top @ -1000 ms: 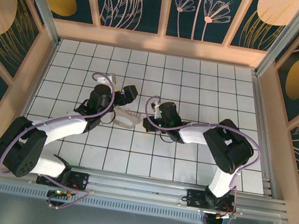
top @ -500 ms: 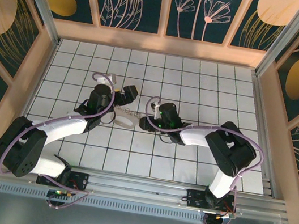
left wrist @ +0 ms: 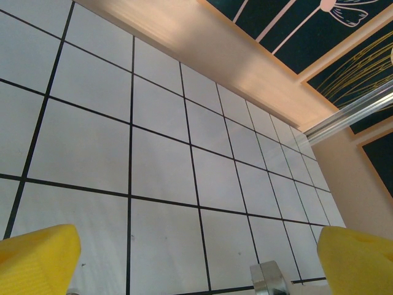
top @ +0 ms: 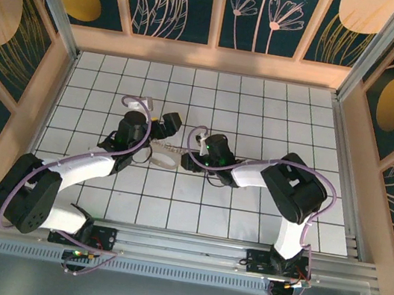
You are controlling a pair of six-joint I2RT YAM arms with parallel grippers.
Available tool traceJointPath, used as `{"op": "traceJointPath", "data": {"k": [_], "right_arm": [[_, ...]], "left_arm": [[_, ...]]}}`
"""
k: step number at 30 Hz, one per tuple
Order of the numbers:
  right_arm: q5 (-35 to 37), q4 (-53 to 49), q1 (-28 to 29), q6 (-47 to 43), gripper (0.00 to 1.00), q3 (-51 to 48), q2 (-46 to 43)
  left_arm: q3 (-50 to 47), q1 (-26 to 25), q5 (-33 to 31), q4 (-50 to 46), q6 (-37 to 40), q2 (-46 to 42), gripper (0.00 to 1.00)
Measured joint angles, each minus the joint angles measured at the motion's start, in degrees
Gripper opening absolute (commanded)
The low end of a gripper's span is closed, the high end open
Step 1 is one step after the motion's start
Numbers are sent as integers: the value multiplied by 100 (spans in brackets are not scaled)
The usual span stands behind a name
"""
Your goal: Put the keys on the keyring
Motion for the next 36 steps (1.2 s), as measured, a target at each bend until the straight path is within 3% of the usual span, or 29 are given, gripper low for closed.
{"op": "traceJointPath", "data": {"k": [7, 15, 36], "right_arm": [[4, 24, -11, -2, 33, 59, 83], [-129, 168, -66, 42, 49, 59, 83], [-234, 280, -245, 39, 47, 160, 208]], "left_arm": [[0, 0, 0, 2, 2, 0, 99], [0, 0, 2, 22, 2, 0, 99], [-2, 0, 85, 28, -2, 0, 99]]}}
